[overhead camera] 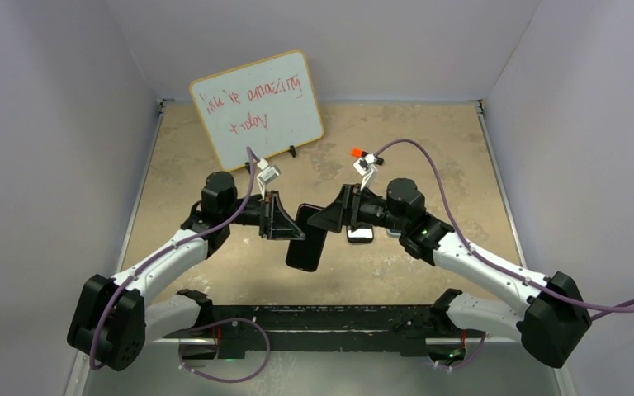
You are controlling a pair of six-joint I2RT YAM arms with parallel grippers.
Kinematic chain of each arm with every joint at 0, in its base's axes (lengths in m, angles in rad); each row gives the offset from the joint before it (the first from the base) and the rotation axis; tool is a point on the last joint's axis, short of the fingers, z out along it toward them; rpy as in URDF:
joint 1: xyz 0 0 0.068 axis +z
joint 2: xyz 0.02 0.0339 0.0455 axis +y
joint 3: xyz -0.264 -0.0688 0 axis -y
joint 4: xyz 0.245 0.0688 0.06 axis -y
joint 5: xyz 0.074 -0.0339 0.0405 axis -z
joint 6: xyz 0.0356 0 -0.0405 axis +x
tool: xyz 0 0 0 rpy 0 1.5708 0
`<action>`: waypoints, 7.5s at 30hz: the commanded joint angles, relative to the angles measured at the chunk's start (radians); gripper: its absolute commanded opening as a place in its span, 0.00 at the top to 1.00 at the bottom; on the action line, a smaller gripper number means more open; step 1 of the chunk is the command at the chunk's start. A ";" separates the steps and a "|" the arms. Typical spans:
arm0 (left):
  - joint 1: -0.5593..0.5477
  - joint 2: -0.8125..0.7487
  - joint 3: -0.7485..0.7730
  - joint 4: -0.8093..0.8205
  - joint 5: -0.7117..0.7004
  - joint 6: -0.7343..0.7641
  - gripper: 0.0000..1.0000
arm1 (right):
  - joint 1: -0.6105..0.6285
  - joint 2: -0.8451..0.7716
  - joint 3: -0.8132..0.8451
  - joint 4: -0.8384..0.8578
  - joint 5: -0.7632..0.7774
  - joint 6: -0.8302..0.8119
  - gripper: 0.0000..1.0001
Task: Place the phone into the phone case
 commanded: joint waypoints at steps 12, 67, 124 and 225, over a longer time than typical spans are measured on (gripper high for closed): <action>-0.008 0.030 0.126 -0.426 -0.106 0.345 1.00 | -0.004 0.033 0.090 0.016 -0.001 -0.103 0.97; 0.067 0.148 0.079 -0.259 -0.451 0.066 1.00 | -0.003 -0.116 0.012 -0.223 0.277 -0.093 0.01; 0.133 -0.171 0.442 -0.758 -0.774 0.268 0.08 | -0.004 -0.228 0.299 -0.701 0.757 -0.141 0.01; 0.134 -0.275 0.424 -0.738 -0.818 0.298 0.03 | -0.454 -0.284 0.224 -0.563 0.236 -0.236 0.01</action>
